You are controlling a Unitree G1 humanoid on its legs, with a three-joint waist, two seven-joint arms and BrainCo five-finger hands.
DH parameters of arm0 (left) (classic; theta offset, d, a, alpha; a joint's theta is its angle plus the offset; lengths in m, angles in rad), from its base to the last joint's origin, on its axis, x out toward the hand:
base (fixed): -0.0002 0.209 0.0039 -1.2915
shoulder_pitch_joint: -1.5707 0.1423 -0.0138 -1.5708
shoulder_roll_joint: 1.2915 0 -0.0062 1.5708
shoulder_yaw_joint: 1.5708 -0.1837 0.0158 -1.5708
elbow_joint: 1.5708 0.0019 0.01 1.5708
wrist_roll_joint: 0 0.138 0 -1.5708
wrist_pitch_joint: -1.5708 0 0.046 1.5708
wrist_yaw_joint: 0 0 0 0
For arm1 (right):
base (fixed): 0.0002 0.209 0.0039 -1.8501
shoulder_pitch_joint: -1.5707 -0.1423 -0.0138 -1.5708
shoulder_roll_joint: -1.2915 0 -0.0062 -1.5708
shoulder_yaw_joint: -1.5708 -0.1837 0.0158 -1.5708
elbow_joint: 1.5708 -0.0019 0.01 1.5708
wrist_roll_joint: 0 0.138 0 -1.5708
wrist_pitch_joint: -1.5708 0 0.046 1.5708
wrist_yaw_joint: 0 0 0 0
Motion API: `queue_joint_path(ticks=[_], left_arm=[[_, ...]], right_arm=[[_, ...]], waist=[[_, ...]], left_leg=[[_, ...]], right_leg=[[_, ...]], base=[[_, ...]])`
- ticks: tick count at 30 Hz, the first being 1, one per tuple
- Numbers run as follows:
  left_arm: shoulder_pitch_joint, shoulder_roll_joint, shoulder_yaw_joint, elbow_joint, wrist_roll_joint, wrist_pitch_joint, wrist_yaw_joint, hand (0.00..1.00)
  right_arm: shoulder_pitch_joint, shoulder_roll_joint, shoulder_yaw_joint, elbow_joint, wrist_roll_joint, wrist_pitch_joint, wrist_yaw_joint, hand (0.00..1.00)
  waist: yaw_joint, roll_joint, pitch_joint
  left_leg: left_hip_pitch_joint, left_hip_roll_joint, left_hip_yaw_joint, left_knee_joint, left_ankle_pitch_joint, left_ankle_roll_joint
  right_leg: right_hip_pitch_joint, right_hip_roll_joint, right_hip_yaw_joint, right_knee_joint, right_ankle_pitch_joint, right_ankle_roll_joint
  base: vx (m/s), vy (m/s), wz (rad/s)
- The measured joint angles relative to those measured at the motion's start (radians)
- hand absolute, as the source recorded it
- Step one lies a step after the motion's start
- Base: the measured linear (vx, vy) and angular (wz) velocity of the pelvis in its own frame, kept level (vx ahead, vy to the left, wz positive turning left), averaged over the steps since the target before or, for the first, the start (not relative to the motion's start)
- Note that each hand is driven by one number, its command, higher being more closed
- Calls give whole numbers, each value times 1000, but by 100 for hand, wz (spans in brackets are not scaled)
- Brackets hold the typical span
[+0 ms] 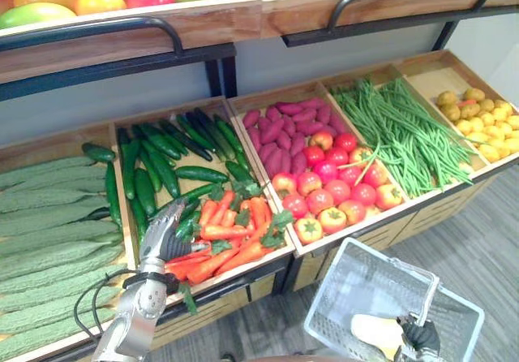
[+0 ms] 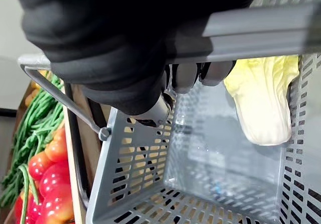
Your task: Pick vegetable in the basket
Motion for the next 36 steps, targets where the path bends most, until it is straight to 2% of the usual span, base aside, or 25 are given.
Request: queue_joint_path(ticks=[2, 7, 10, 12, 13, 18, 23, 30, 36], left_arm=[[-38, 9, -26, 50, 14, 0, 0, 0], [-141, 27, -115, 207, 58, 3, -1, 0], [-217, 27, -145, 284, 81, 14, -14, 0], [-245, 25, -145, 288, 87, 17, -14, 0], [-287, 22, -146, 299, 87, 21, -14, 100], [-370, 22, -145, 307, 85, 34, 27, 100], [-421, 24, -148, 310, 83, 34, 23, 100], [-413, 24, -172, 296, 63, 38, 25, 100], [-334, 22, -119, 172, 43, 41, 27, 100]], right_arm=[[-6, -5, 0, 2, 0, -1, 0, 100], [-68, -14, 18, 7, 0, -2, 0, 100], [-101, -19, 25, 7, 0, -2, 0, 100], [-113, -21, 25, 7, 0, -2, -1, 100], [-118, -30, 26, 7, 0, -2, -1, 100], [-140, -36, 29, 0, 0, -2, -3, 100], [-152, -37, 55, -42, 1, -7, -5, 100], [-156, -36, 63, -46, 1, -26, -4, 100], [-137, -32, 58, -46, 0, -28, -4, 100]], waist=[[-2, 6, 4], [-31, 26, 35], [-50, 26, 69], [-50, 26, 85], [-52, 31, 99], [-49, 32, 123], [-48, 28, 144], [-47, 16, 175], [-49, 15, 182]], left_leg=[[4, 0, 1, -12, 7, 0], [-6, -3, 27, -37, 26, 6], [-31, -5, 42, -42, 39, 10], [-42, -5, 54, -41, 41, 13], [-58, -7, 57, -40, 44, 15], [-88, -4, 69, -34, 45, 14], [-101, -3, 79, -31, 45, 14], [-88, -3, 92, -34, 45, 14], [-53, -3, 81, -48, 45, 14]], right_leg=[[0, 1, 1, -6, 6, 2], [-25, 3, 31, -31, 38, 9], [-56, 4, 48, -39, 58, 12], [-72, 5, 59, -40, 65, 15], [-90, 6, 66, -40, 71, 18], [-123, 7, 81, -38, 80, 18], [-144, 8, 90, -29, 81, 17], [-138, 11, 103, -27, 82, 17], [-94, 11, 94, -52, 82, 17]], base=[[0, 0, 0], [-41, 15, -17], [-58, 14, -17], [-67, 6, -21], [-40, -4, -8], [-22, -3, -9], [-1, -11, -5], [1, -10, -5], [23, -10, 3]])
